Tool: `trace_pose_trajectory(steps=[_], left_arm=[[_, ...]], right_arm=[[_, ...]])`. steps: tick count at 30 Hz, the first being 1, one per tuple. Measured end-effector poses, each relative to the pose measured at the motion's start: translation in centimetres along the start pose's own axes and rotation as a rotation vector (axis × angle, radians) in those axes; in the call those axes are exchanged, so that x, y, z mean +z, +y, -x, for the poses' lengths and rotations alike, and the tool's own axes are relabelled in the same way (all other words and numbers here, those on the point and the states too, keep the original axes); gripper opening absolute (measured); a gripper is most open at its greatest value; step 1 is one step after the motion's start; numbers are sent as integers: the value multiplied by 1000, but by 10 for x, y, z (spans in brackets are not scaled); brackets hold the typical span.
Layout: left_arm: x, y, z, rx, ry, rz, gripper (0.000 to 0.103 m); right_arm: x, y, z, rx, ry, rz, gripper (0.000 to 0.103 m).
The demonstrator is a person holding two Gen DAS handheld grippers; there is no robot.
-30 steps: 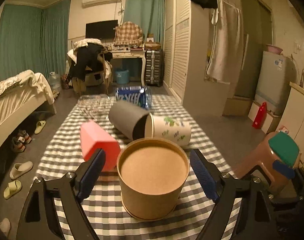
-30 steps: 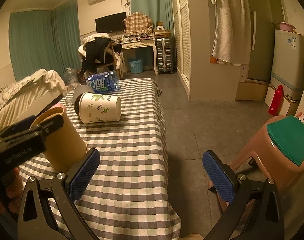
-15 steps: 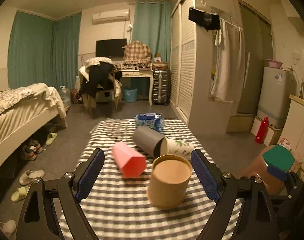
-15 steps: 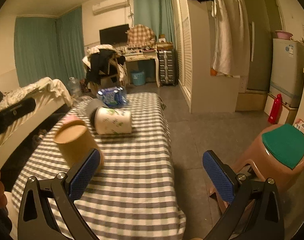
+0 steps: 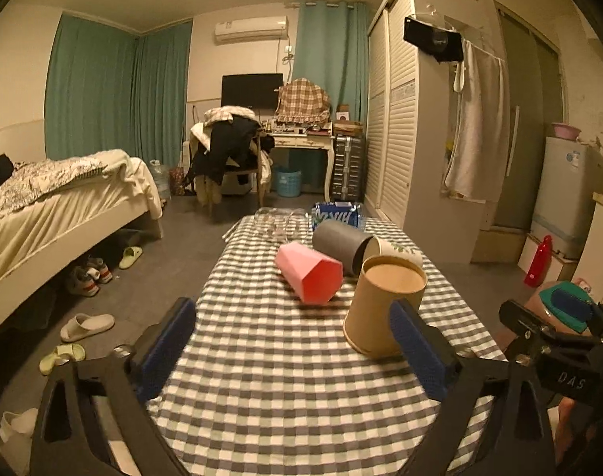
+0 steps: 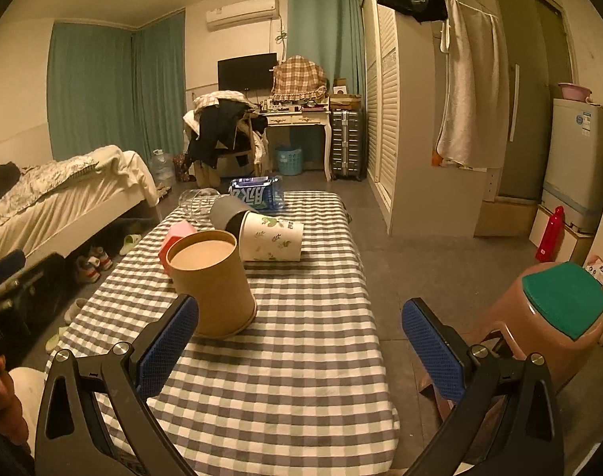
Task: Flip cup upside down
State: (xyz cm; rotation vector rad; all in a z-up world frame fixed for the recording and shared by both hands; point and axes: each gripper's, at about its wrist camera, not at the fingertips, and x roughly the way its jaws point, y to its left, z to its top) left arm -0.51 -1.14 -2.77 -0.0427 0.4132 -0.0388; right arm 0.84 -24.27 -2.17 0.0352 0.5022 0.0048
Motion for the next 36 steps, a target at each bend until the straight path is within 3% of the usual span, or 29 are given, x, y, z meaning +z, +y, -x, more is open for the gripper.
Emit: trace_pose_trajectory(steps=[36], left_arm=[[-8, 7, -8, 38, 25, 19, 103]], right_arm=[[-5, 19, -7, -15, 14, 59, 103]])
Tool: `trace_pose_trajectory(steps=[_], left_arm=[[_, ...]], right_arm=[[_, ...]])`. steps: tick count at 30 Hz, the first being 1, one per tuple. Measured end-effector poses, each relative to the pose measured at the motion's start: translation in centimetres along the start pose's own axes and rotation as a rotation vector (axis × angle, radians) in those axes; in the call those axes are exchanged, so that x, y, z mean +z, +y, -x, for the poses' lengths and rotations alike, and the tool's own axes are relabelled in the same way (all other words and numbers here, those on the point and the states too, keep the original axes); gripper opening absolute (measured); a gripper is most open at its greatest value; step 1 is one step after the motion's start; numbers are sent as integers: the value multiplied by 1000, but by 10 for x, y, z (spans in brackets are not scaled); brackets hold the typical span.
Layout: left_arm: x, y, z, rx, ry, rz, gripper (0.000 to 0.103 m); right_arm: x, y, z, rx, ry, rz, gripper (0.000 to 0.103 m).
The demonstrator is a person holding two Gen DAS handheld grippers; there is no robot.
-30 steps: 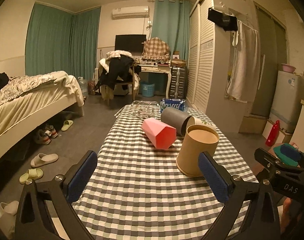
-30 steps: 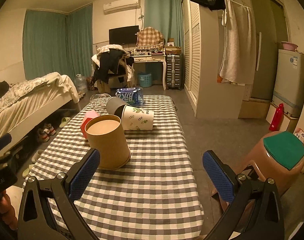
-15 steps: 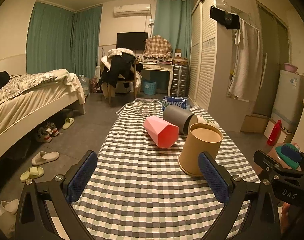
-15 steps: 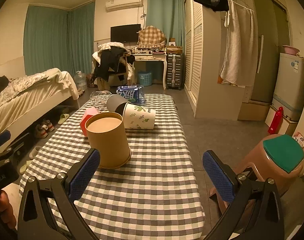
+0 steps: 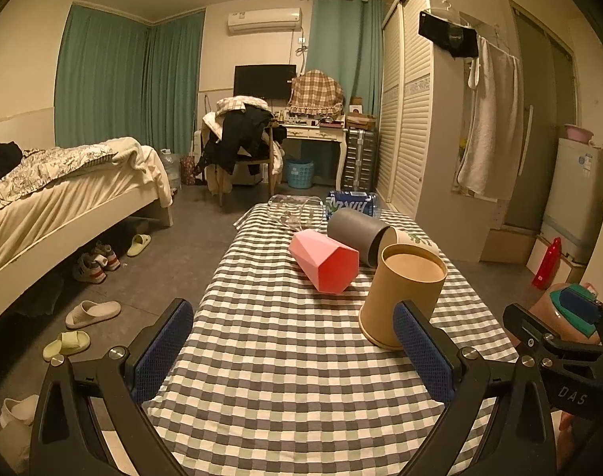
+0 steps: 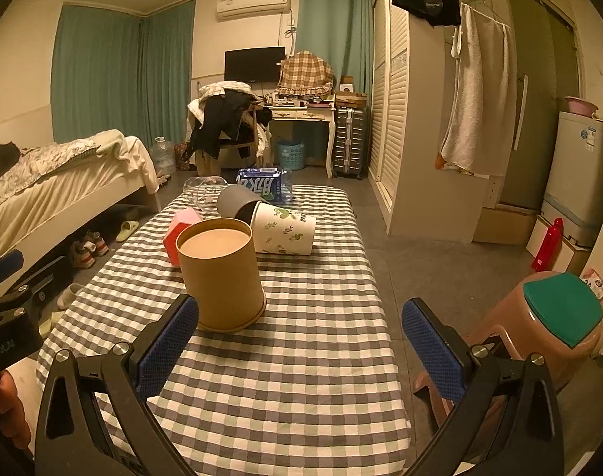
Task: Flip cup upside down
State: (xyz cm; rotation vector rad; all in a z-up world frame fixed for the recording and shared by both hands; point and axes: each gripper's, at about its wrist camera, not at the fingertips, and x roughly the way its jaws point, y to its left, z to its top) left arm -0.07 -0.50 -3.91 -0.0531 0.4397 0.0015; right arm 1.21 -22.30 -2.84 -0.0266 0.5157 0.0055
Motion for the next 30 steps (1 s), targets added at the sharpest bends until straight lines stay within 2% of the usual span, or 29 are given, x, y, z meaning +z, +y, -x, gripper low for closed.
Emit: trace_pose_trajectory(steps=[30], left_arm=[[1, 0, 0, 0, 0, 0, 103]], right_arm=[[-4, 3, 0, -1, 6, 8, 103]])
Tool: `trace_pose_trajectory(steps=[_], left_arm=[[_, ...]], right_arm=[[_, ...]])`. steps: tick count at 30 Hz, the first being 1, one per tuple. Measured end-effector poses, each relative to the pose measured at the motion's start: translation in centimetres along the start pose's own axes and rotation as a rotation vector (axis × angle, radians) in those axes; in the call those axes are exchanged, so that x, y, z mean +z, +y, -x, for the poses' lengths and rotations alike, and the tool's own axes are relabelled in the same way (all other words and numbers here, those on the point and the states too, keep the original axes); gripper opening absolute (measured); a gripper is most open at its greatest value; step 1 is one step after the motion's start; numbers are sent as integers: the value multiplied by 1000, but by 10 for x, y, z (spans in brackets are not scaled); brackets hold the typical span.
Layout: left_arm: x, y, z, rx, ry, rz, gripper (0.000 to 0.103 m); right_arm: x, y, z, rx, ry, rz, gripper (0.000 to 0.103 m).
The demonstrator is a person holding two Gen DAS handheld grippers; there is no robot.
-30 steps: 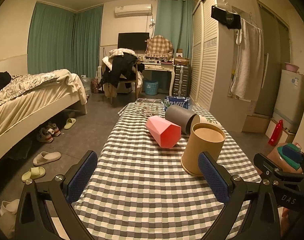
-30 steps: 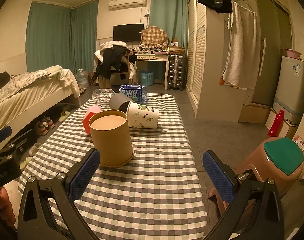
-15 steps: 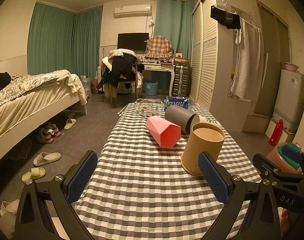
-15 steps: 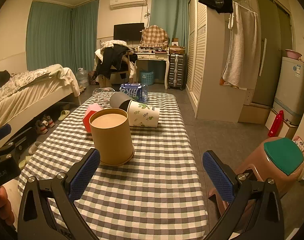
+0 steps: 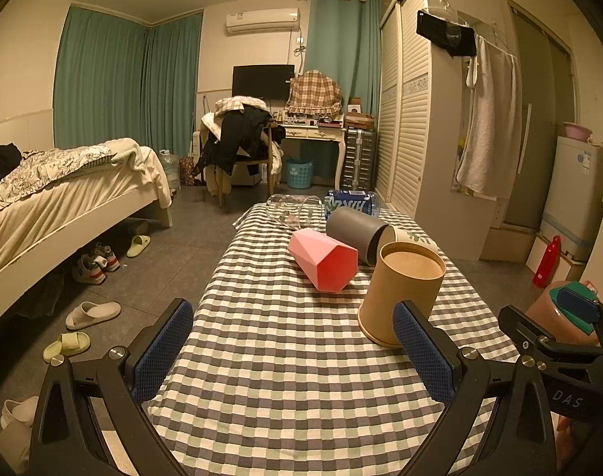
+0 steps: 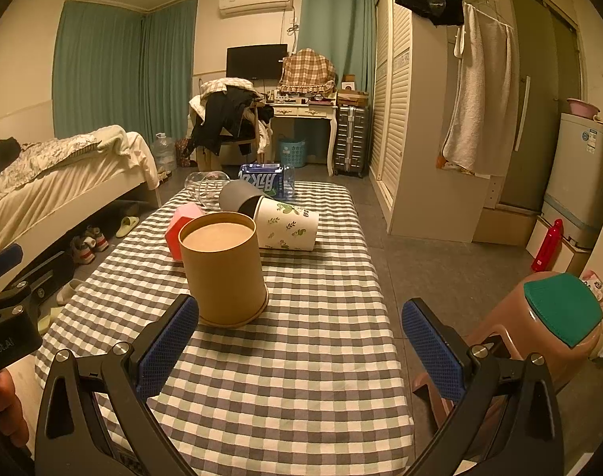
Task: Flip cup upside down
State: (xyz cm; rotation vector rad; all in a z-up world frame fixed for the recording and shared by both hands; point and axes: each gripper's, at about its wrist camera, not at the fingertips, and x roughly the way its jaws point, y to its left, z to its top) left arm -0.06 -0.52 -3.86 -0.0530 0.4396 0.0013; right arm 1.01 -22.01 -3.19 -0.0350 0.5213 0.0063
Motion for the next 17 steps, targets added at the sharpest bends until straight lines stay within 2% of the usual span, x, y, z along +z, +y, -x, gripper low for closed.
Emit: trace_pose_trajectory(steps=[17], left_arm=[[-5, 0, 0, -1, 1, -1, 103]], right_arm=[[-2, 1, -1, 1, 6, 2, 103]])
